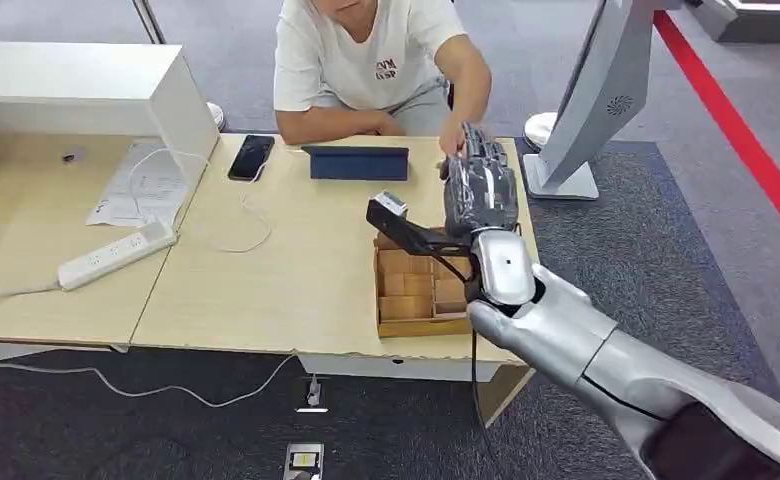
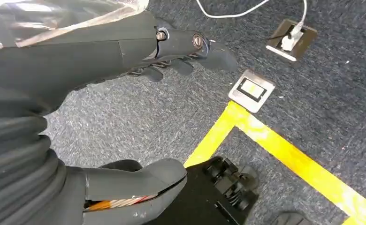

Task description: Pass the card to the sensor for recognition and then transmit it.

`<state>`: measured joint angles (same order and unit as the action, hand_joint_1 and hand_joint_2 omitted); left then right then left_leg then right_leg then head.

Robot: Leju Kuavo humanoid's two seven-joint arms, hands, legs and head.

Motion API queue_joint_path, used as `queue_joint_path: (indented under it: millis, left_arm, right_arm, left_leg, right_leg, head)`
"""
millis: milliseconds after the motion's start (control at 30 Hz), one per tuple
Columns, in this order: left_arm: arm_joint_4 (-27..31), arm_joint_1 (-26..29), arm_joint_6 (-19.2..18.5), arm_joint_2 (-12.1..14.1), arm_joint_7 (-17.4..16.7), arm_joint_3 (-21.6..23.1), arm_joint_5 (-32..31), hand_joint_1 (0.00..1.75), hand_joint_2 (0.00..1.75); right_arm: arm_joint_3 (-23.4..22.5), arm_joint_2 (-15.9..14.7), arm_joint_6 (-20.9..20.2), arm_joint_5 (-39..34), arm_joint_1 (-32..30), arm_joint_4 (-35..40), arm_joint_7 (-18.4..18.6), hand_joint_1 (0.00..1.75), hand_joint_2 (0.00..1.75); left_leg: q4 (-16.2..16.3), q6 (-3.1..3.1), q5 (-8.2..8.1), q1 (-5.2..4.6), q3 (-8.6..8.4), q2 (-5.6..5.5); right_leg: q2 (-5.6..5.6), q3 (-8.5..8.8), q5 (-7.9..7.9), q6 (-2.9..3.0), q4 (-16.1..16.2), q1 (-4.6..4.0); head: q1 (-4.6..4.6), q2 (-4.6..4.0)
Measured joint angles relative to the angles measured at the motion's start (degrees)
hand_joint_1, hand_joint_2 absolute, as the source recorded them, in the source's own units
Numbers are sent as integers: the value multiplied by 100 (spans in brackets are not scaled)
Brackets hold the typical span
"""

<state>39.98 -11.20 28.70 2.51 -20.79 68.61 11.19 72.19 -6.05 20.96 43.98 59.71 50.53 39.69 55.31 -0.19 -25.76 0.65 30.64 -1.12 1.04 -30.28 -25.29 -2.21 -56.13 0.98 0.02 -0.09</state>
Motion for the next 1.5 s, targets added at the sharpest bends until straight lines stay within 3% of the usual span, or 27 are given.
queue_joint_path:
  millis: [333, 500, 533, 667, 800, 967, 1033, 1100, 1167, 1200, 1300, 1400, 1433, 1500]
  left_arm:
    - [20, -20, -57, 7, -41, 0, -100, 0, 175]
    - [22, -20, -57, 7, -41, 0, -122, 0, 175]
    - [22, -21, -57, 7, -41, 0, -122, 0, 175]
    - [24, -22, -57, 7, -33, 0, -164, 0, 175]
    - [35, -28, -46, 7, 26, 0, -267, 0, 175]
    - [50, 14, 207, 9, 159, 0, -226, 0, 175]
    - [52, 44, 328, 11, 214, 2, -157, 0, 175]
    - [83, 99, 504, 28, 310, 0, -29, 0, 175]
    - [118, 207, 713, 61, 400, -2, 114, 0, 175]
    - [131, 257, 806, 83, 431, 0, 199, 0, 175]
    - [179, 345, 992, 122, 470, 0, 391, 0, 175]
    - [190, 352, 1093, 149, 525, 4, 569, 0, 175]
    - [192, 352, 1108, 151, 547, 7, 603, 0, 175]
    - [192, 369, 1124, 153, 601, 7, 612, 0, 175]
  right_arm:
    - [-212, -17, -405, 999, -117, -140, 7, 0, 175]
    - [-275, -20, -498, 1123, -121, -138, 7, 0, 175]
    - [-286, -20, -503, 1123, -122, -138, 7, 0, 0]
    - [-278, -28, -669, 1444, -117, -118, 7, 0, 0]
    - [-164, -162, -666, 2440, -52, 149, -2, 0, 0]
    - [-220, -667, 373, 4225, -128, 909, 11, 0, 0]
    - [-313, -910, 731, 4511, -174, 1201, 15, 0, 0]
    - [-465, -1404, 1157, 4570, -210, 1743, 22, 0, 0]
    - [-860, -1916, 1671, 4579, -394, 2219, 17, 0, 0]
    - [-1183, -2143, 1705, 4579, -655, 2460, -32, 0, 0]
    - [-2468, -2557, 1727, 4570, -1998, 3289, -816, 0, 0]
    - [-3737, -2468, 1729, 4570, -3150, 4010, -1995, 0, 0]
    - [-4163, -2404, 1729, 4574, -3521, 4239, -2145, 0, 0]
    - [-4958, -2304, 1729, 4568, -4171, 4633, -1972, 0, 0]
  left_leg:
    - [0, 0, 1, 0, -2, 1]
    - [0, 0, 1, 0, -2, 1]
    - [0, 0, 1, 0, -2, 1]
    - [1, 0, 1, 0, -2, 1]
    - [2, 0, 1, 0, -3, 1]
    - [9, 1, -1, 0, -5, 1]
    - [15, 1, -1, -1, -4, 3]
    - [25, 3, -2, -1, -1, -5]
    - [31, 9, -6, 5, -51, -12]
    - [32, 13, -9, 8, -61, -10]
    - [32, 27, -19, 7, -61, -18]
    - [31, 27, -19, 8, -63, -20]
    - [31, 27, -18, 8, -61, -29]
    - [30, 25, -15, 7, -55, -44]
  right_leg:
    - [0, -1, 1, 0, 0, 0]
    - [0, 0, 1, 0, 0, 0]
    - [0, 0, 1, 0, 0, 0]
    - [0, -1, 1, 0, 0, 0]
    - [0, -2, 1, 0, 0, 0]
    - [0, 0, 0, 0, 2, 0]
    - [2, -4, 1, -1, 2, 1]
    - [-3, -3, 0, -3, 5, 2]
    - [-12, 11, -3, -9, 7, -4]
    - [-11, 22, 1, -12, 14, -7]
    - [-13, 40, -1, -13, 16, -8]
    - [-15, 35, -1, -14, 17, -9]
    - [-27, 37, -5, -17, 18, -8]
    - [-43, 36, -8, -19, 17, -6]
  head:
    - [0, 0]
    - [-2, 0]
    - [0, 0]
    - [0, 0]
    - [-2, 0]
    - [2, 0]
    - [0, 0]
    - [-2, 0]
    - [2, 0]
    - [-2, 0]
    - [4, 0]
    - [2, 0]
    - [0, 0]
    - [-7, 0]
